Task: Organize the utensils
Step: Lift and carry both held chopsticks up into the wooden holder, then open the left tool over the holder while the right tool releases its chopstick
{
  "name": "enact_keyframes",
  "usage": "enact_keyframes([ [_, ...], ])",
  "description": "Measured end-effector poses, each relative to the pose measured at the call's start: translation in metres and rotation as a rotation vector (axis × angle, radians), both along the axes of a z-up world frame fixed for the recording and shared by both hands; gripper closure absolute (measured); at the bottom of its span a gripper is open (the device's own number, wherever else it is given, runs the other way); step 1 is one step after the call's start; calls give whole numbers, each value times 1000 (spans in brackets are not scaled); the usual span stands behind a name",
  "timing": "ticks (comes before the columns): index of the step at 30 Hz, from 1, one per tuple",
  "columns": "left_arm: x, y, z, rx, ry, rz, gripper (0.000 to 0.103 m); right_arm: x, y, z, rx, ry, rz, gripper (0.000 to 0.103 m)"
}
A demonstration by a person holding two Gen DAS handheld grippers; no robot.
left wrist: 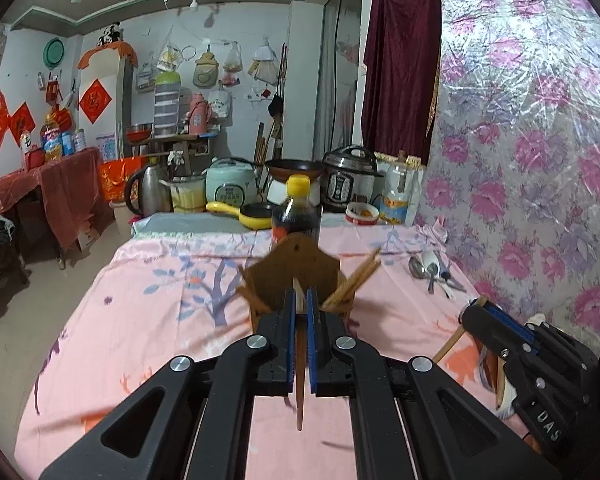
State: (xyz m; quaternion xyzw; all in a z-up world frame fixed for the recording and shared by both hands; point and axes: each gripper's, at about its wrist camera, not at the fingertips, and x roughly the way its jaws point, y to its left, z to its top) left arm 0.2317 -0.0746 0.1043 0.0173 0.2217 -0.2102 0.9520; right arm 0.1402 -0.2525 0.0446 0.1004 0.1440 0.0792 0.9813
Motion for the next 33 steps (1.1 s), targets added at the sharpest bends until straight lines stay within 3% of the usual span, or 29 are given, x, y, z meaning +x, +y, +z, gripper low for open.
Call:
enact_keyframes([
  [18, 98, -11, 81, -93, -99, 52, 97, 100, -1, 70, -49, -152, -62, 97],
  [23, 125, -15, 59, -100, -57, 59, 97, 125, 9, 57, -102, -152, -80, 97],
  [29, 148, -25, 5, -68, 28, 46, 95, 159, 9, 8, -100, -27, -72, 96],
  [30, 148, -24, 0, -61, 33, 47, 91, 163, 7, 3, -100, -10, -74, 96],
  [32, 146, -21, -6, -61, 29, 63, 68, 167, 4, -3, -87, 11, -66, 97],
  [33, 145, -18, -7, -66, 23, 67, 67, 166, 1, -2, -72, 6, -56, 97],
])
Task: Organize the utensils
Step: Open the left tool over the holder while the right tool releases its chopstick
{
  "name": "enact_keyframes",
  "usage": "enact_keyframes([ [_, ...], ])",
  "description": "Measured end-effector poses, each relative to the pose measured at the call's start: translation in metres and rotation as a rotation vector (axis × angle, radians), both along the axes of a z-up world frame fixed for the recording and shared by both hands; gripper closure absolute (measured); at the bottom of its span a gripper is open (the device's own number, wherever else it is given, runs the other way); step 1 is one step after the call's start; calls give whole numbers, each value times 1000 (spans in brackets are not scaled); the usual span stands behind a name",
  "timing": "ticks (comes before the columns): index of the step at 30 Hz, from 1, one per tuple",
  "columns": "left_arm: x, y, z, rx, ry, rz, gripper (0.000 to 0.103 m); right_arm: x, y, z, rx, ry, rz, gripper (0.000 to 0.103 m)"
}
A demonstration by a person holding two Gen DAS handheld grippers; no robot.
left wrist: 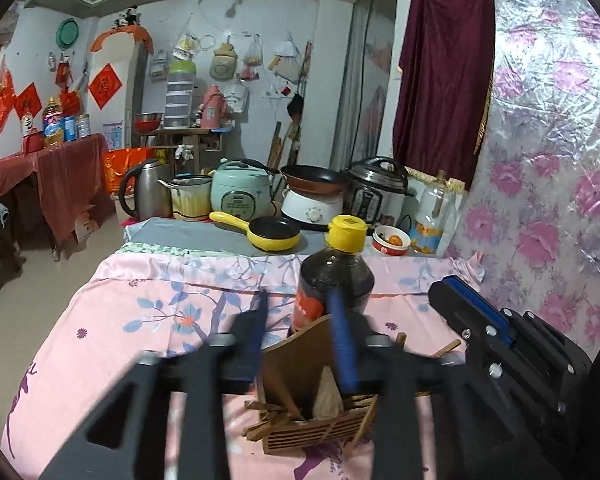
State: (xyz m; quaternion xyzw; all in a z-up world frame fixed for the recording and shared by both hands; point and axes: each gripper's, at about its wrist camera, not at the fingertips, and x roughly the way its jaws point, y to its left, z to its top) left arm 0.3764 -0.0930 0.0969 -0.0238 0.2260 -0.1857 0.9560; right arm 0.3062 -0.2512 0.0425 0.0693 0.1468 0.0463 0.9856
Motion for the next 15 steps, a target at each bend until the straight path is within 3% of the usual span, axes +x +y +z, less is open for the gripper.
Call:
enact_keyframes([
  [1, -1, 2, 0, 2, -5, -1, 67, 0, 0, 1, -1, -1, 1, 102],
  [4, -1, 5, 2, 1, -8, 7, 67, -1, 0, 7, 0, -5, 3, 102],
  [6, 1, 3, 1, 8, 0, 11, 66, 1, 2, 7, -8, 22, 25, 96],
  [8, 4, 2, -3, 21, 14, 25, 63, 3, -3, 3, 13, 48, 40, 73],
  [15, 4, 12, 0, -9, 24, 32, 59, 29, -25, -3, 87, 193, 93, 71],
])
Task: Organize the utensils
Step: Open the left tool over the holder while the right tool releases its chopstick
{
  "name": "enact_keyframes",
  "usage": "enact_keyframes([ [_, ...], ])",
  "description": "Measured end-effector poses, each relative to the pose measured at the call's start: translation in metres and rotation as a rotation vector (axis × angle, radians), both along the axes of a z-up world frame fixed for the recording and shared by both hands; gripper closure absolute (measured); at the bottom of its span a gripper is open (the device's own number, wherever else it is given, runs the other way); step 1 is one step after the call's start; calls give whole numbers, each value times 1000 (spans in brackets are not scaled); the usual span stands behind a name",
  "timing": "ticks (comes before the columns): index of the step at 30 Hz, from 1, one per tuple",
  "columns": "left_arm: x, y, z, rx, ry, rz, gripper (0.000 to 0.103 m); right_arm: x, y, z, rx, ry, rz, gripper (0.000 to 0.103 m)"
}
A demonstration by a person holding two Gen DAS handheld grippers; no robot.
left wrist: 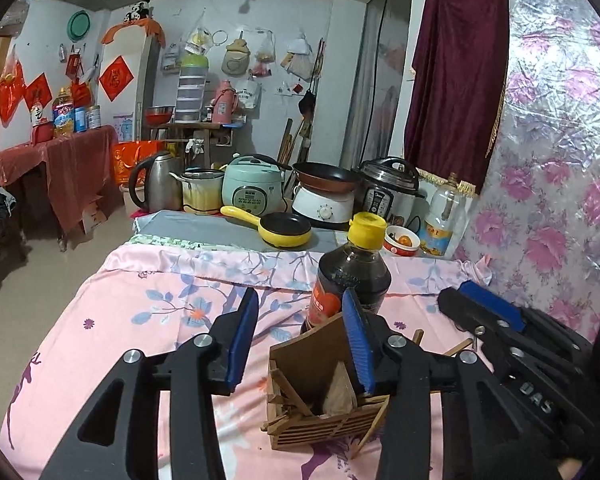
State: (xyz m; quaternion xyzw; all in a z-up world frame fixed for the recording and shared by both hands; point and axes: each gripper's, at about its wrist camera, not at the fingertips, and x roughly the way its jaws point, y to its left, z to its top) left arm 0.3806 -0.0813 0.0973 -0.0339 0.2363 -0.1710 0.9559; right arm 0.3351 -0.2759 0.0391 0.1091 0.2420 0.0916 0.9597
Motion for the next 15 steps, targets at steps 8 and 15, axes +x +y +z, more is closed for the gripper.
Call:
enact_keyframes([
  [8, -4, 1, 3, 14, -10, -8, 53, 26, 9, -18, -72, 172, 41, 71],
  [15, -3, 3, -3, 14, 9, -5, 53, 43, 16, -31, -176, 271, 51, 76],
])
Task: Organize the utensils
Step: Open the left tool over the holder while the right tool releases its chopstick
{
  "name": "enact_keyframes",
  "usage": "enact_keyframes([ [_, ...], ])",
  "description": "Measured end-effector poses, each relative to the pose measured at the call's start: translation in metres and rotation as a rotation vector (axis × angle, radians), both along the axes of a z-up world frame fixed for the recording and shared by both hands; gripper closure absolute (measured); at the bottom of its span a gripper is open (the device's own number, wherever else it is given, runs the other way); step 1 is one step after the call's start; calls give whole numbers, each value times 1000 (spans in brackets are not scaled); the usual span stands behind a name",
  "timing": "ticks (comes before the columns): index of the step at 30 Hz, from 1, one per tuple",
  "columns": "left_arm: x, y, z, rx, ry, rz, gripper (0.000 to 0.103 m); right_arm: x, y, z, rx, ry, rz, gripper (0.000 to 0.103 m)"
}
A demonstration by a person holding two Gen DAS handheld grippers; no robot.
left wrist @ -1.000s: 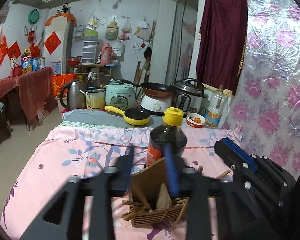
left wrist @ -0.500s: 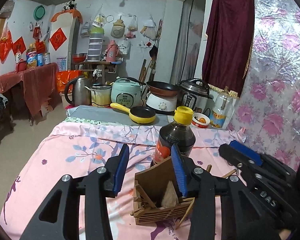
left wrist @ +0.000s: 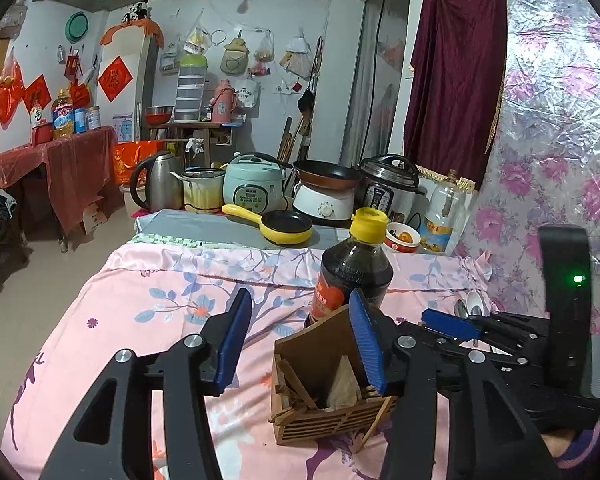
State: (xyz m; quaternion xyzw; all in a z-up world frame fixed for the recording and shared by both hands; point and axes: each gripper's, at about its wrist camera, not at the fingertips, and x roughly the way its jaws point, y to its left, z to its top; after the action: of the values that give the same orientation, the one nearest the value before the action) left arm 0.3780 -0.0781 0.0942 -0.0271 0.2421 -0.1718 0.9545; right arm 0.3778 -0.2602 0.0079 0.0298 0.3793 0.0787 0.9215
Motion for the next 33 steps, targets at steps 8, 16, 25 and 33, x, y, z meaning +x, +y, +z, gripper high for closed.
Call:
enact_keyframes([
  [8, -3, 3, 3, 12, -3, 11, 52, -24, -1, 34, 22, -134, 14, 97],
  [16, -15, 6, 14, 7, -29, 13, 52, -56, -9, 87, 107, -297, -5, 97],
  [25, -20, 7, 18, 7, -45, 12, 48, -72, -12, 102, 117, -453, -67, 97],
  [33, -17, 7, 11, 12, -12, 29, 40, -54, -2, 57, 89, -369, -57, 90],
])
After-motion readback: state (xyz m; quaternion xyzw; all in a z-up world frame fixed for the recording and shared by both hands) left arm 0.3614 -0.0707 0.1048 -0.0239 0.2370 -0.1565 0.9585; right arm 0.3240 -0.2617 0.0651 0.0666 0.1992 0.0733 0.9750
